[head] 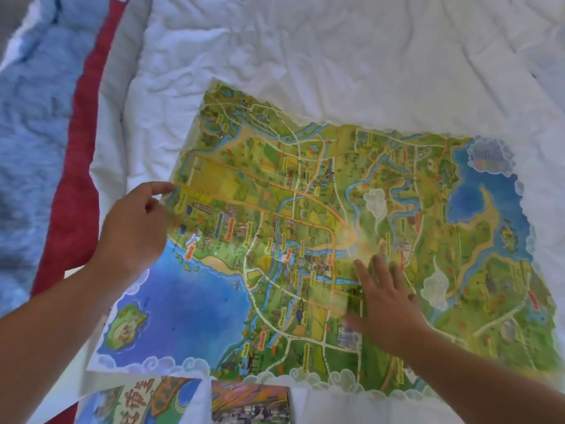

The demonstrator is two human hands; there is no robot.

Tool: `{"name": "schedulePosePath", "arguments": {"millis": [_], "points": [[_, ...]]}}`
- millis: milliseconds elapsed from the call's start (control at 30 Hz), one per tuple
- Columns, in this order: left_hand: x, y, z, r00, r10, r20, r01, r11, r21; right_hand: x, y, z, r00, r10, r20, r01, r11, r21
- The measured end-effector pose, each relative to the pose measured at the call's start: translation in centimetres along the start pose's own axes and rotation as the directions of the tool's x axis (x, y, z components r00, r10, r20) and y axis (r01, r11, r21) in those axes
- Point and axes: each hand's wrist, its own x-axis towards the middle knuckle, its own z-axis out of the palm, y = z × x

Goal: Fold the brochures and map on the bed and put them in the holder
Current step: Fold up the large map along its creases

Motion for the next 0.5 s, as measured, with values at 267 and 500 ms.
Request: {"name": "schedulePosePath", "arguments": {"millis": [267, 500], "points": [[-3.4, -0.8, -4.5, 0.994, 0.105, -0.016, -0.098, 0.968, 0.230, -2.6, -7.5, 1.1, 0.954, -0.296, 0.053, 0.299, 0.951, -0.077], [-5.8, -3.5, -6.5, 0.984, 0.180, 0.016, -0.177, 0.944, 0.279, -4.7, -9.7, 2.9, 0.918, -0.343, 0.201, 0.373, 0.917, -0.141]]}}
